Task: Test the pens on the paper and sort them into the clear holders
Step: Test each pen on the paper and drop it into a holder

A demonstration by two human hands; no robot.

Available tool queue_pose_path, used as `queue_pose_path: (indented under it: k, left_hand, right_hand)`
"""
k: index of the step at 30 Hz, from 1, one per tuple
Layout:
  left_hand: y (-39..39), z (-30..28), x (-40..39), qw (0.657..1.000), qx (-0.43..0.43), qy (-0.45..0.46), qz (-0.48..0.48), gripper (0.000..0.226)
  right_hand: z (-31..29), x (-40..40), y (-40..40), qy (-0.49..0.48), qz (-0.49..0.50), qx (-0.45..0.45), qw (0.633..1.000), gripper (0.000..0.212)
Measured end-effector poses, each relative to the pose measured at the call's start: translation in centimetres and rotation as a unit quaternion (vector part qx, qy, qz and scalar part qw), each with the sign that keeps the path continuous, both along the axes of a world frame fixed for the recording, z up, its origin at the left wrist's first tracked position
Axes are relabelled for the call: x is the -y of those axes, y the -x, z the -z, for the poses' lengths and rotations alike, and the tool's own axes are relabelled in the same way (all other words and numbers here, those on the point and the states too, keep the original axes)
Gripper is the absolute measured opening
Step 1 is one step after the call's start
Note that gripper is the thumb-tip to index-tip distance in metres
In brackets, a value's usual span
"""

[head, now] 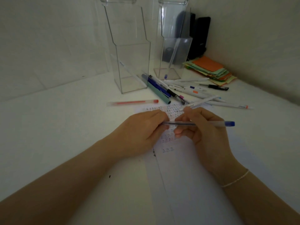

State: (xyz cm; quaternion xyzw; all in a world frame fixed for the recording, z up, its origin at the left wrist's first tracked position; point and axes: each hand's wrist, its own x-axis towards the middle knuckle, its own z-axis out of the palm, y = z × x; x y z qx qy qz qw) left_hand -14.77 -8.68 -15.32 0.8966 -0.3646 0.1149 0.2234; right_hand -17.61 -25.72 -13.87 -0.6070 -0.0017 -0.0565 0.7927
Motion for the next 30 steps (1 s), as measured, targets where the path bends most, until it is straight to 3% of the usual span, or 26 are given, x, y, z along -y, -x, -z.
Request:
queue_pose_path:
  k: [4,9,14,19,23,28,30]
  left_hand:
    - [0.1,-0.1,0.1,1.000,-0.002,-0.001,-0.003,0.014]
    - [0.4,-0.4,-0.1,0.999,-0.020,0.040,0.016,0.012]
    - [0.1,-0.6,-0.2,0.982,-0.100,0.158,-0.013,0.033]
    - [0.0,-0.5,0.5,0.959,-0.175,0.211,-0.069,0.043]
    - [0.1,-0.6,0.7,0.957,-0.184,0.213,-0.066,0.041]
    - [0.1,-0.6,0.5,0.953,-0.204,0.219,-0.055,0.039]
    - [-0.1,-0.5,0.3,0.945,-0.225,0.232,-0.041,0.031]
  right_hand:
    - [-0.1,0.0,0.1,-0.060,-0.027,-0.014,0.998,0.028]
    - [-0.2,-0.1,-0.2,0.046,-0.032,-0.014,0.998,0.022]
    - [-0.5,-0.1,0.3,0.131,-0.069,0.011,0.989,0.019]
    - [-0.3,-1.1,0.6,0.172,-0.095,0.082,0.977,0.016]
    - [0.1,-1.4,0.8,0.202,-0.106,0.103,0.968,0.016]
    - [-0.2,-1.7,0.7,0.216,-0.102,0.089,0.967,0.016]
    - [-0.6,-1.4,0.3,0.177,-0.095,0.047,0.978,0.017]
